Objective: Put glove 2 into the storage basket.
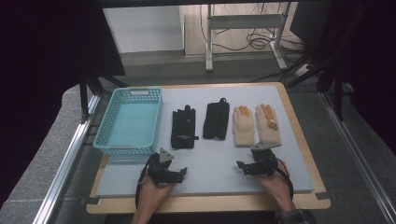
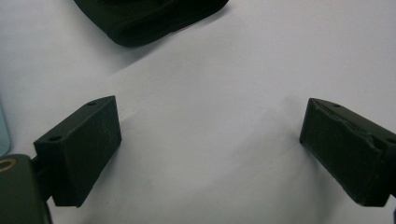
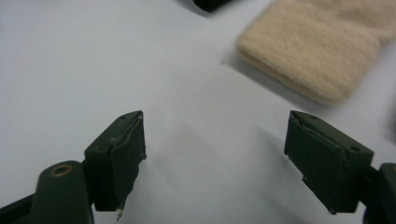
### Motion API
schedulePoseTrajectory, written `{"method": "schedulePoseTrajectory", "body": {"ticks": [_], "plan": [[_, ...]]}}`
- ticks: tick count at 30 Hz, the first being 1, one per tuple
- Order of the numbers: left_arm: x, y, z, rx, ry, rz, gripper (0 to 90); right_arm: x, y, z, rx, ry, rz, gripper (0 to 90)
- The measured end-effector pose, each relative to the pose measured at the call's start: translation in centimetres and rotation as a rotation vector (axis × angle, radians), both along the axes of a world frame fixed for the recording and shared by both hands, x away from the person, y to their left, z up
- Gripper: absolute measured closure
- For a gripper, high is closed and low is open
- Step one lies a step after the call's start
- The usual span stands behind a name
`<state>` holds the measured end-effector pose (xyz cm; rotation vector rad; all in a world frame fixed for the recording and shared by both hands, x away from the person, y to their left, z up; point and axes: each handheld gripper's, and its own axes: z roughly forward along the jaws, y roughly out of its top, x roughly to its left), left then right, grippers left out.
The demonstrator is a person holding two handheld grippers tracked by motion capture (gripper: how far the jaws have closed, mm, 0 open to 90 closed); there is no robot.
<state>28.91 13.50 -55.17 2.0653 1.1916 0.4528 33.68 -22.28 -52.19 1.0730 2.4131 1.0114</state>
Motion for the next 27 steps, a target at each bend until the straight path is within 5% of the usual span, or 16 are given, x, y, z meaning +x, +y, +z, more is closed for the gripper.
{"method": "schedulePoseTrajectory", "body": {"ticks": [4,13,21,27], "plan": [[0.0,0.0,0.0,0.0,0.001,0.0,5.7,0.2,0.5,0.9,0.036,0.007,0.022,27.4],[0.0,0.0,0.0,0.0,0.0,0.0,5.7,2.1,2.1,2.5,0.034,0.001,0.061,36.5],[0.0,0.0,0.0,-0.001,0.0,0.0,5.7,6.5,3.6,3.7,0.051,0.021,0.045,34.9],[0.0,0.0,0.0,-0.003,0.0,0.0,5.7,10.1,6.1,3.9,0.015,0.016,0.043,34.8]]}}
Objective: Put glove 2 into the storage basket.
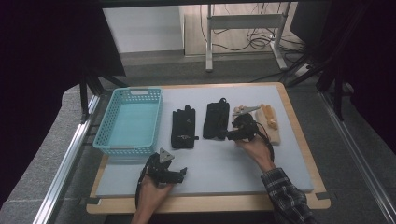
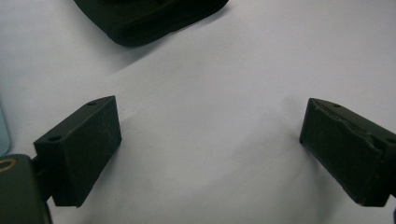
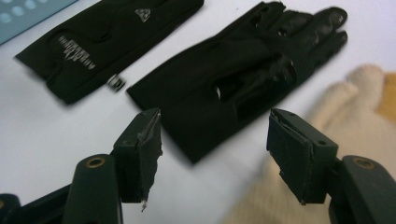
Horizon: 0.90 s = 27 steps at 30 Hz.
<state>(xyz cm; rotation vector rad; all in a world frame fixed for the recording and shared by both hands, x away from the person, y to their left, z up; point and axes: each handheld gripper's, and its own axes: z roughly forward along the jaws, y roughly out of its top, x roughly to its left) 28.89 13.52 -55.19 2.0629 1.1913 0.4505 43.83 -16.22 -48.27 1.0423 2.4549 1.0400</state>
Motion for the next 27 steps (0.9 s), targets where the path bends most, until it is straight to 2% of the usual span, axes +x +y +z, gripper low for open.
{"method": "schedulePoseTrajectory", "body": {"ticks": [1,3,4,6,10,13,14,15,16,19,22,24,25,27], "plan": [[0.0,0.0,0.0,0.0,0.0,0.0,5.7,0.0,0.0,0.0,0.0,0.0,0.0,34.8],[0.0,0.0,0.0,0.0,0.0,0.0,5.7,1.5,0.9,-0.4,-0.012,-0.006,-0.001,36.2],[0.0,0.0,0.0,0.0,0.0,0.0,5.7,1.5,0.9,-0.4,-0.012,-0.006,-0.001,36.2],[0.0,0.0,0.0,0.003,0.001,-0.001,5.7,2.8,1.8,-0.8,-0.013,0.002,-0.005,36.4],[0.0,0.0,0.0,0.002,0.0,-0.001,5.7,4.0,2.5,-1.0,-0.017,0.003,-0.013,35.9],[0.0,0.0,0.0,0.002,0.0,0.0,5.7,5.4,3.7,-1.3,-0.04,-0.006,-0.029,31.4],[0.0,0.0,0.0,0.001,0.0,0.0,5.7,5.4,3.7,-1.3,-0.04,-0.006,-0.029,31.4],[0.0,0.0,0.0,-0.001,0.001,0.001,5.7,6.1,4.2,-1.4,-0.055,-0.013,-0.041,28.5],[0.0,0.0,0.0,-0.001,0.001,0.001,5.7,6.1,4.2,-1.4,-0.055,-0.013,-0.041,28.5],[0.0,0.0,0.0,0.0,0.0,0.0,5.7,7.2,4.9,-2.1,-0.094,0.003,-0.061,25.2],[0.0,0.0,0.0,-0.001,0.0,0.001,5.7,7.8,5.8,-3.3,-0.18,0.019,-0.052,24.7],[0.0,0.0,0.0,-0.001,0.0,0.001,5.7,7.9,5.9,-3.6,-0.188,0.014,-0.044,25.3],[0.0,0.0,0.0,0.0,0.0,0.0,5.7,7.9,5.8,-3.6,-0.162,0.042,-0.061,29.3],[0.0,0.0,0.0,0.0,0.0,0.0,5.7,8.0,5.6,-3.5,-0.154,0.048,-0.067,40.3]]}}
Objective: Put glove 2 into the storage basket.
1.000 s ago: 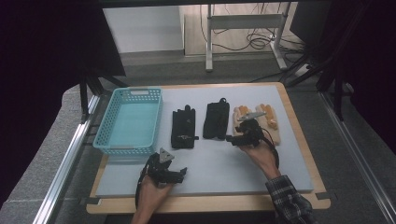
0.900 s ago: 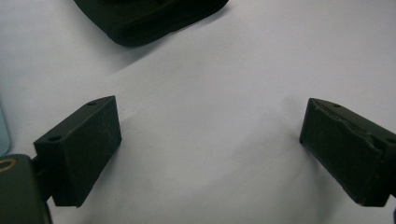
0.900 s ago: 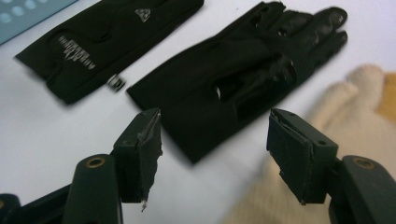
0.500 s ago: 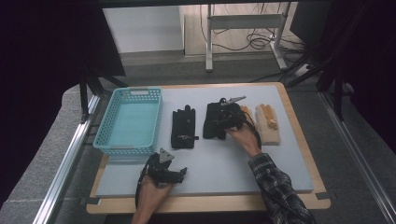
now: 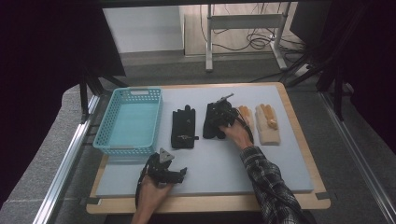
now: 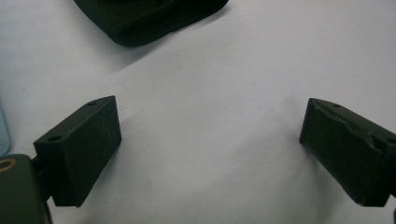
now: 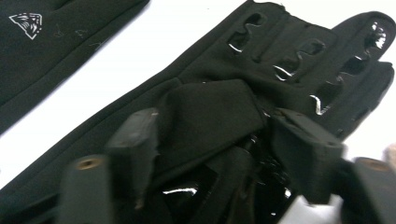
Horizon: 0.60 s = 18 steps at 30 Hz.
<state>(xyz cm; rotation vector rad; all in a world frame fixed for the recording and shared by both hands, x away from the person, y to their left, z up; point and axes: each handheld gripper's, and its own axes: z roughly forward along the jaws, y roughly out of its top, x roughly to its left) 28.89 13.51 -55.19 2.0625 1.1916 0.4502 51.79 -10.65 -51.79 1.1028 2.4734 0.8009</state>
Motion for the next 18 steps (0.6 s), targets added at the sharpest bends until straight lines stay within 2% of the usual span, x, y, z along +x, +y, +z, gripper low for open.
{"method": "schedulePoseTrajectory", "body": {"ticks": [1,2,3,4,5,6,7,8,13,14,15,16,18], "plan": [[0.0,0.0,0.0,0.0,0.0,0.0,5.7,0.0,0.0,0.0,0.0,0.0,0.0,40.3],[0.0,0.0,0.0,0.0,0.0,0.0,5.7,0.0,-0.1,0.2,-0.002,0.011,-0.003,52.4],[0.0,0.0,0.0,0.0,0.0,0.0,5.7,0.0,-0.1,0.2,-0.002,0.011,-0.003,52.4],[0.0,0.0,0.0,0.0,0.0,0.0,5.7,-0.2,-0.1,0.4,-0.002,0.019,0.008,67.2],[0.0,0.0,0.0,0.0,0.0,0.0,5.7,-0.2,-0.1,0.4,-0.002,0.019,0.008,67.2],[0.0,0.0,0.0,0.0,0.001,0.0,5.7,-0.2,0.0,0.4,0.005,0.026,0.014,77.3],[0.0,0.0,0.0,0.0,0.001,0.0,5.7,-0.2,0.0,0.4,0.005,0.026,0.014,77.3],[0.0,0.0,0.0,-0.001,0.001,0.0,5.7,-0.3,0.0,0.5,0.015,0.029,0.014,81.3],[0.0,0.0,0.0,0.001,0.0,0.0,5.7,-0.6,0.0,1.1,0.004,0.011,0.014,82.5],[0.0,0.0,0.0,0.001,0.0,0.0,5.7,-0.9,-0.1,1.8,0.011,-0.006,0.015,82.5],[0.0,0.0,0.0,0.001,0.0,0.0,5.7,-0.9,-0.1,1.8,0.011,-0.006,0.015,82.5],[0.0,0.0,0.0,0.0,0.001,0.0,5.7,-1.3,-0.4,2.6,0.024,-0.018,0.021,82.6],[0.0,0.0,0.0,0.002,0.001,-0.001,5.7,-1.6,-0.5,3.1,0.032,-0.021,0.026,82.5]]}}
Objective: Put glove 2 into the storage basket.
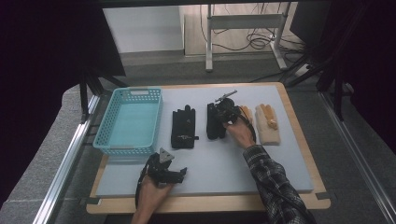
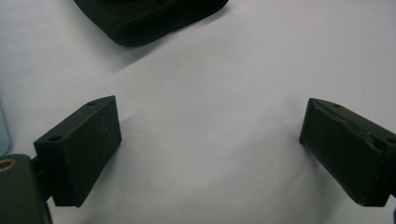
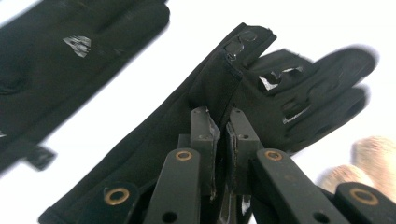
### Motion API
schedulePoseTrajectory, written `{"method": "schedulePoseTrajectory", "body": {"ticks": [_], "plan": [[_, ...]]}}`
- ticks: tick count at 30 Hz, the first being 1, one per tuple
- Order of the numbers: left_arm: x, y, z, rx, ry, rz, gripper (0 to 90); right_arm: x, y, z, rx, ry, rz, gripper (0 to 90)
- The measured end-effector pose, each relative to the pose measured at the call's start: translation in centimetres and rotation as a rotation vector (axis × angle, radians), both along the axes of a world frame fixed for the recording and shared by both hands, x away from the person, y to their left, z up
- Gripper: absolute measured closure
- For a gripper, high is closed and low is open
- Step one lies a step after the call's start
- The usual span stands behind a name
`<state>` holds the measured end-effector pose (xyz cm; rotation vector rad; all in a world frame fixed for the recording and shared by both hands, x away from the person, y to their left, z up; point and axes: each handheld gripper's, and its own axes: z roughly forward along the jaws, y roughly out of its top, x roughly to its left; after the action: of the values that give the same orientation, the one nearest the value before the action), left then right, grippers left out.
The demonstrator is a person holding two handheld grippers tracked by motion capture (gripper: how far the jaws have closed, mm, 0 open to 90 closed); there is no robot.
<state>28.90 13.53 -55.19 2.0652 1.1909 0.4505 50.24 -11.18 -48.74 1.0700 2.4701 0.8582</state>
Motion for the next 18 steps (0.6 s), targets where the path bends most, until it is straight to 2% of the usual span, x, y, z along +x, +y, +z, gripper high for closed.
{"method": "schedulePoseTrajectory", "body": {"ticks": [2,3,4,5,6,7,8,11,14,15,16,17,18], "plan": [[0.0,0.0,0.0,-0.002,-0.001,0.001,5.7,-1.1,-0.5,1.2,0.031,-0.013,0.014,82.5],[0.0,0.0,0.0,-0.002,-0.001,0.001,5.8,-1.1,-0.5,1.2,0.031,-0.013,0.014,82.5],[0.0,0.0,0.0,-0.001,-0.002,0.0,5.8,-2.0,-0.8,2.0,0.057,-0.017,0.021,82.5],[0.0,0.0,0.0,-0.001,-0.002,0.0,5.8,-2.0,-0.8,2.0,0.057,-0.017,0.021,82.5],[0.0,0.0,0.0,0.0,-0.002,0.0,5.8,-3.1,-1.2,2.8,0.079,-0.027,0.027,82.5],[0.0,0.0,0.0,0.0,-0.002,0.0,5.8,-3.1,-1.2,2.8,0.079,-0.027,0.027,82.5],[0.0,0.0,0.0,0.001,-0.002,0.0,5.8,-4.4,-1.5,3.6,0.1,-0.032,0.041,82.4],[0.0,0.0,0.0,-0.003,-0.003,0.001,5.8,-6.8,-1.7,4.4,0.116,-0.048,0.071,82.3],[0.0,0.0,0.0,-0.003,-0.003,0.002,5.8,-8.4,-1.8,4.8,0.13,-0.053,0.088,82.3],[0.0,0.0,0.0,0.0,-0.003,0.0,5.8,-10.1,-1.9,4.8,0.139,-0.041,0.095,82.2],[0.0,0.0,0.0,0.0,-0.003,0.0,5.8,-10.9,-1.9,4.7,0.147,-0.035,0.094,82.2],[0.0,0.0,0.0,0.0,-0.003,0.0,5.8,-10.9,-1.9,4.7,0.147,-0.035,0.094,82.2],[0.0,0.0,0.0,-0.003,-0.005,0.003,5.8,-11.6,-1.9,4.5,0.147,-0.035,0.103,82.1]]}}
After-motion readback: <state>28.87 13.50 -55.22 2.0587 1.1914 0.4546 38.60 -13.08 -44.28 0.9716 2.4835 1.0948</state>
